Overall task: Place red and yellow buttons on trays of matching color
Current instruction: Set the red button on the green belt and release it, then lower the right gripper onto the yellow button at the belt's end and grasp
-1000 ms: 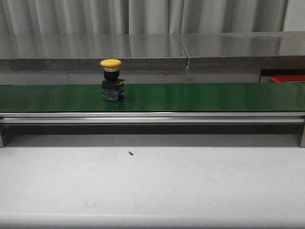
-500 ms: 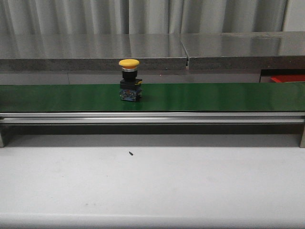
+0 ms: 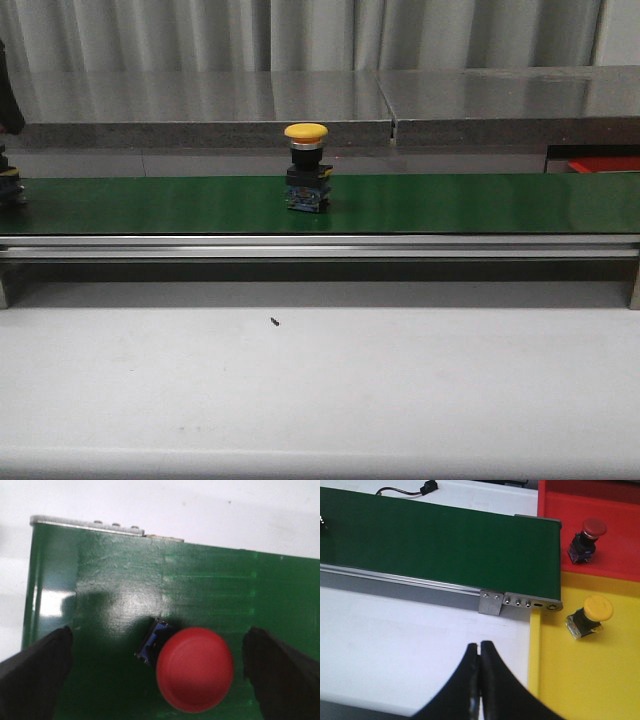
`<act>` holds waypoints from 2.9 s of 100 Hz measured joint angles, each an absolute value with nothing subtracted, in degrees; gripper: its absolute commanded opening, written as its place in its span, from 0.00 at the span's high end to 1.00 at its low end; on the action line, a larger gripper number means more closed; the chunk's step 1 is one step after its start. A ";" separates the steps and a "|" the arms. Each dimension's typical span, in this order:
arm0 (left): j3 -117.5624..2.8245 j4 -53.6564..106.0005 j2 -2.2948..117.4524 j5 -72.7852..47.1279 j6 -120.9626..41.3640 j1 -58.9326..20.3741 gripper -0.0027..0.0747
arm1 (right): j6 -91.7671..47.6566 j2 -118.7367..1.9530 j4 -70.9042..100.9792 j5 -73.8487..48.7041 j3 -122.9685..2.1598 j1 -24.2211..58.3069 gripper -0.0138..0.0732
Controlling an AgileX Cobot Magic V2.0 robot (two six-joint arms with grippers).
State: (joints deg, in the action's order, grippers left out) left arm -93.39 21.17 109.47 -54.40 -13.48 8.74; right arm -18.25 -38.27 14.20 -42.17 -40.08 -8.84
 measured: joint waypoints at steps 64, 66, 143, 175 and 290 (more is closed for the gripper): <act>-78.05 22.70 77.38 -40.29 -18.12 -1.49 0.15 | -18.25 -38.27 14.20 -42.17 -40.08 -8.84 0.92; -76.56 22.70 75.96 -39.61 -18.24 -1.60 0.15 | -18.25 -38.27 14.20 -42.17 -40.08 -8.84 0.92; -31.60 25.97 25.28 -34.59 -18.24 -2.86 0.79 | -18.25 -38.27 14.20 -42.17 -40.08 -8.84 0.92; -30.05 26.20 22.36 -34.59 -18.24 -2.86 0.99 | -18.25 -38.27 15.73 -42.79 -40.08 -8.84 0.90; -30.05 26.32 22.36 -34.59 -18.24 -2.86 0.99 | -19.37 -80.05 18.41 -45.38 -64.61 -1.94 0.11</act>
State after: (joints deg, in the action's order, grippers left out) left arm -30.05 26.32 22.36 -34.59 -18.24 -2.86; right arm -19.37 -80.05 18.41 -45.38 -64.61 -1.94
